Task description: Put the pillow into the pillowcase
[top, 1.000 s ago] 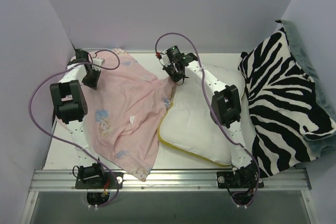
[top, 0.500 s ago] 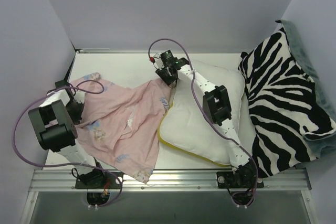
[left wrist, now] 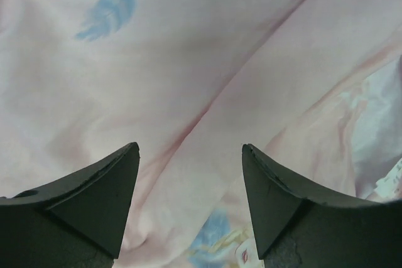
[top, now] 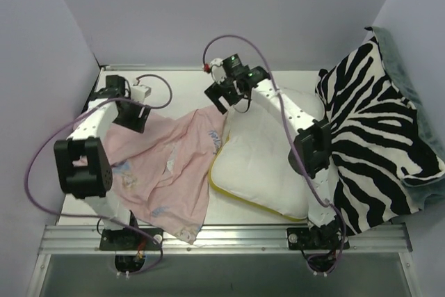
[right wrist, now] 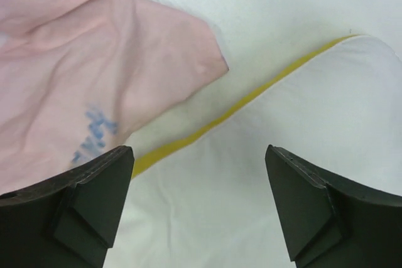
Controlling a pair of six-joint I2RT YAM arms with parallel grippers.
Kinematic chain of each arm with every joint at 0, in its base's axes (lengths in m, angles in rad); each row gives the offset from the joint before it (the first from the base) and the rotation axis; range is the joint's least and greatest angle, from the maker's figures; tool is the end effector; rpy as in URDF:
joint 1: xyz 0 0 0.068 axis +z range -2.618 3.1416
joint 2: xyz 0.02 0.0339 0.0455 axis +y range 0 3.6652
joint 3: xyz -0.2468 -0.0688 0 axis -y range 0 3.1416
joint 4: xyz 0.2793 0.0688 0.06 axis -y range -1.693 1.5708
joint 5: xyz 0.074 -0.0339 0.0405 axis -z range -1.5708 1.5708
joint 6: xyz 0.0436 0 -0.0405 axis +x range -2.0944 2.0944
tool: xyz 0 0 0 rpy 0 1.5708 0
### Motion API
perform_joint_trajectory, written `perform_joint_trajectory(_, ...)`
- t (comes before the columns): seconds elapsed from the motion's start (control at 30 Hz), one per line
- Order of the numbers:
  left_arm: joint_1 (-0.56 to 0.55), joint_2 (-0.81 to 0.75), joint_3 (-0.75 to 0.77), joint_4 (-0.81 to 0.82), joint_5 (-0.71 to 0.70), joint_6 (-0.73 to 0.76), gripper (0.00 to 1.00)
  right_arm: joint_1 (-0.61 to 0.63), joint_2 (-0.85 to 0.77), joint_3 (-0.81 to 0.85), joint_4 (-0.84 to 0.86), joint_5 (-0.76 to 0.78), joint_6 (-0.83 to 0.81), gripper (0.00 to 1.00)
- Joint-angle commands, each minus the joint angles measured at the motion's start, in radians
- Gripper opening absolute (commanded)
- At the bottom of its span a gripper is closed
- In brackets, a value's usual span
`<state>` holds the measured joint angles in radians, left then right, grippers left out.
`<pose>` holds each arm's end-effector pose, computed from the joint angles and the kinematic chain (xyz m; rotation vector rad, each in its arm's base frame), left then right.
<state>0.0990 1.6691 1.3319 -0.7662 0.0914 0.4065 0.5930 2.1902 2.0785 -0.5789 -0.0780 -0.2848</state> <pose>0.3791 0.0337 0.2185 0.4370 2.6306 0.0407 0.4443 0.3035 0.2681 -1.0028 2.0379 0.2517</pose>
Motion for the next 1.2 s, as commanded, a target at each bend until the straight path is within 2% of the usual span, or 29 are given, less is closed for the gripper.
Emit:
perform_joint_trajectory(0.0, -0.061, 0.159, 0.041, -0.004, 0.067, 0.043, 0.75, -0.042, -0.151, -0.014, -0.197, -0.142, 0.079, 0.9)
perform_joint_trajectory(0.03, -0.07, 0.217, 0.053, -0.004, 0.061, 0.046, 0.75, -0.057, -0.174, -0.02, -0.229, -0.167, 0.093, 0.98)
perform_joint_trajectory(0.07, -0.08, 0.245, 0.087, 0.011, 0.054, 0.048, 0.75, -0.073, -0.187, -0.03, -0.284, -0.184, 0.117, 1.0)
perform_joint_trajectory(0.2, -0.09, 0.371, 0.203, 0.013, 0.059, 0.067, 0.68, -0.163, -0.274, -0.125, -0.349, -0.223, 0.145, 1.0)
perform_joint_trajectory(0.27, -0.09, 0.428, 0.24, 0.013, 0.065, 0.072, 0.57, -0.217, -0.335, -0.201, -0.374, -0.236, 0.145, 1.0)
perform_joint_trajectory(0.3, -0.125, 0.448, 0.289, 0.013, 0.062, 0.072, 0.5, -0.234, -0.355, -0.228, -0.381, -0.235, 0.132, 1.0)
perform_joint_trajectory(0.33, -0.13, 0.495, 0.317, 0.018, 0.036, 0.058, 0.35, -0.264, -0.389, -0.263, -0.392, -0.227, 0.125, 1.0)
perform_joint_trajectory(0.4, -0.116, 0.564, 0.454, 0.018, -0.005, -0.012, 0.22, -0.297, -0.432, -0.296, -0.423, -0.226, 0.105, 1.0)
perform_joint_trajectory(0.43, -0.108, 0.639, 0.517, 0.013, -0.016, -0.04, 0.07, -0.329, -0.441, -0.307, -0.45, -0.229, 0.089, 1.0)
perform_joint_trajectory(0.5, -0.063, 0.719, 0.639, 0.002, -0.036, -0.13, 0.0, -0.357, -0.457, -0.33, -0.479, -0.238, 0.032, 0.99)
perform_joint_trajectory(0.53, -0.05, 0.791, 0.771, -0.007, -0.027, -0.155, 0.0, -0.369, -0.469, -0.343, -0.499, -0.235, 0.01, 0.99)
perform_joint_trajectory(0.6, -0.03, 0.862, 0.908, -0.028, -0.006, -0.211, 0.0, -0.39, -0.478, -0.382, -0.519, -0.221, -0.04, 0.98)
perform_joint_trajectory(0.63, -0.019, 0.914, 1.017, -0.054, 0.008, -0.221, 0.04, -0.394, -0.486, -0.394, -0.538, -0.21, -0.101, 0.98)
perform_joint_trajectory(0.67, -0.018, 0.931, 1.07, -0.07, 0.057, -0.225, 0.31, -0.395, -0.486, -0.406, -0.547, -0.2, -0.143, 0.99)
perform_joint_trajectory(0.73, -0.018, 0.922, 1.118, -0.105, 0.129, -0.206, 0.62, -0.398, -0.489, -0.436, -0.552, -0.171, -0.262, 1.0)
perform_joint_trajectory(0.77, -0.019, 0.899, 1.097, -0.108, 0.161, -0.192, 0.71, -0.397, -0.488, -0.437, -0.549, -0.167, -0.314, 1.0)
perform_joint_trajectory(0.8, -0.021, 0.867, 1.068, -0.11, 0.227, -0.163, 0.92, -0.398, -0.489, -0.433, -0.544, -0.172, -0.364, 1.0)
perform_joint_trajectory(0.83, -0.022, 0.794, 1.026, -0.111, 0.258, -0.147, 0.98, -0.398, -0.492, -0.422, -0.53, -0.181, -0.428, 1.0)
perform_joint_trajectory(0.9, -0.021, 0.71, 0.905, -0.122, 0.36, -0.102, 0.97, -0.401, -0.491, -0.399, -0.533, -0.235, -0.63, 1.0)
perform_joint_trajectory(0.93, -0.022, 0.63, 0.87, -0.146, 0.388, -0.083, 0.97, -0.406, -0.51, -0.4, -0.539, -0.328, -0.716, 1.0)
perform_joint_trajectory(0.97, -0.022, 0.591, 0.836, -0.16, 0.419, -0.057, 0.97, -0.407, -0.529, -0.419, -0.539, -0.376, -0.922, 1.0)
perform_joint_trajectory(1.07, -0.019, 0.45, 0.712, -0.231, 0.488, -0.038, 0.97, -0.409, -0.616, -0.558, -0.561, -0.512, -1.286, 1.0)
perform_joint_trajectory(1.1, -0.018, 0.386, 0.658, -0.267, 0.529, -0.035, 0.97, -0.407, -0.635, -0.613, -0.599, -0.537, -1.503, 1.0)
perform_joint_trajectory(1.17, -0.016, 0.316, 0.583, -0.283, 0.554, -0.049, 0.97, -0.409, -0.627, -0.642, -0.656, -0.563, -1.712, 1.0)
